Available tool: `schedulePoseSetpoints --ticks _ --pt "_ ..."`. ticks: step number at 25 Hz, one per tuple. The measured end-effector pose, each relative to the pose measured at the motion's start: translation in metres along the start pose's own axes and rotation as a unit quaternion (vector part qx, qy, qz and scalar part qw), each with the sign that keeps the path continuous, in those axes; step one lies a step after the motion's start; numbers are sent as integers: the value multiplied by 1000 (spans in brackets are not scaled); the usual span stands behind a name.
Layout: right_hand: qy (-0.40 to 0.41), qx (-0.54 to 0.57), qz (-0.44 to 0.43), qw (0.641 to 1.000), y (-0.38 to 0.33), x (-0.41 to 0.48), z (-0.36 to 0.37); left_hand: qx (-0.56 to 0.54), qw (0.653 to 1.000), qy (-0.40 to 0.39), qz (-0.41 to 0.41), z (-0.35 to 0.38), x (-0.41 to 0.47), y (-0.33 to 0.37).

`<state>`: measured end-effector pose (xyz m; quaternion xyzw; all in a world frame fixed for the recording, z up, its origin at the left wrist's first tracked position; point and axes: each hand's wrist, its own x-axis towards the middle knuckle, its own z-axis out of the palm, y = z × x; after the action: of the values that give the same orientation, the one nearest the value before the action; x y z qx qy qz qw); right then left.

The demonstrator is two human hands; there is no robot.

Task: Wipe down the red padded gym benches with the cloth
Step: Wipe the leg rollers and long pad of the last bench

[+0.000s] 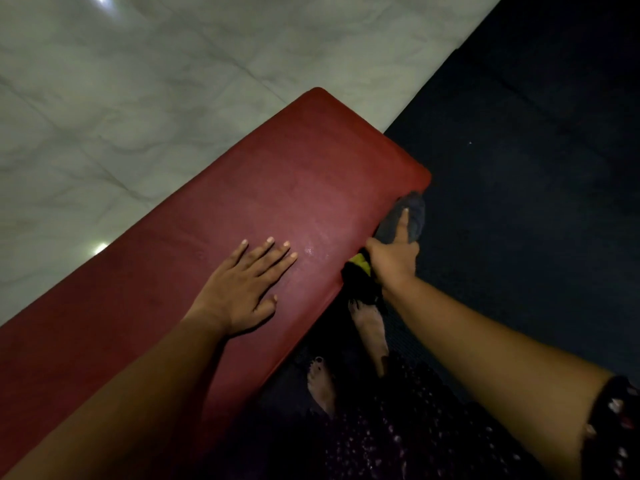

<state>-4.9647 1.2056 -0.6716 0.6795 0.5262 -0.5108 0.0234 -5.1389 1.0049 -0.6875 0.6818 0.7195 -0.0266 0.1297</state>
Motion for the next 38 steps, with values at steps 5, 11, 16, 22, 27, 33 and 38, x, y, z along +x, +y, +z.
schedulePoseSetpoints --ticks 5,11,16,22,27,33,38 --pt "-113 9 57 992 14 -20 4 -21 1000 1 -15 -4 -21 4" --pt "-66 -66 10 996 15 -65 28 -31 999 -8 -38 -11 -62 15" --pt "-146 -217 -75 962 51 -77 19 -36 998 13 -57 -14 -95 26" --pt "-87 -122 -6 989 40 -108 45 -10 995 23 -101 -6 -101 31" --pt "-107 -255 -124 953 77 -118 42 -4 994 37 -99 -2 -101 28" --pt "-95 -59 -9 994 58 -132 58 -2 994 35 -108 -2 -101 28" --pt "-141 -188 -128 964 95 -152 52 -3 993 50 -103 -1 -102 28"
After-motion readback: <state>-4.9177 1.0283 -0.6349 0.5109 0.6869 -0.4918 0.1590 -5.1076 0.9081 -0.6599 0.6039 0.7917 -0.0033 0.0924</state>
